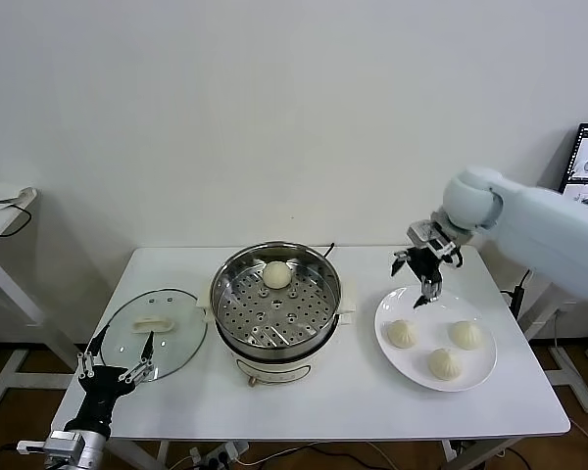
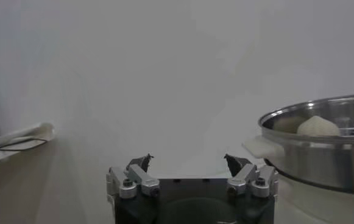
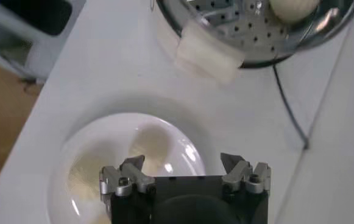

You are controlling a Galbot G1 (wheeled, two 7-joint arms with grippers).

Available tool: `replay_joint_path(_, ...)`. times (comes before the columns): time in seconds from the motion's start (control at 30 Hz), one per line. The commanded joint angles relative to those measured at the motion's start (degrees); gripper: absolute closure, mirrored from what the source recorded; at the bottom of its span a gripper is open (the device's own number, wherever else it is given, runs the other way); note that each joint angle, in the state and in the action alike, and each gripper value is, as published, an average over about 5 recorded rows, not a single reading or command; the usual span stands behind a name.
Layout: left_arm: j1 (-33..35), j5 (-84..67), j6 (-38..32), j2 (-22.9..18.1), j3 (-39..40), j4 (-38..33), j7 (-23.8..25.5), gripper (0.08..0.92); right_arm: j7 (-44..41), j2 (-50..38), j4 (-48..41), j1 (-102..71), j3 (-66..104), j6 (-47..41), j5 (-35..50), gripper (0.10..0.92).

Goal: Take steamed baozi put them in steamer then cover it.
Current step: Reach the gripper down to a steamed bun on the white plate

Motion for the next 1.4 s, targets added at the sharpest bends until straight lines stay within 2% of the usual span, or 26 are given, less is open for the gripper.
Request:
replay_joint_path(0.03, 0.1, 0.2, -0.1, 0.0, 0.3, 0.2, 0.0, 0.177, 1.5, -1.1, -4.9, -13.6, 8.3, -5.5, -3.8, 0.203)
replay_joint_path(0.7, -1.2, 0.2, 0.0, 0.1, 0.2, 2.0, 0.1, 0.177, 4.9, 6.4, -11.7, -19.2, 12.8, -5.0, -8.6, 0.203)
replay_joint_path(1.2, -1.6, 0.2, 0.1, 0.0, 0.2, 2.5, 0.1, 0.177, 4.8, 7.8, -12.9, -19.8, 13.6, -4.7, -10.5, 0.208)
replay_joint_path(1.4, -1.7, 0.2, 0.0, 0.0, 0.2, 2.6, 0.1, 0.177, 4.7, 8.1, -13.1, -19.9, 13.7, -4.7, -10.7, 0.337)
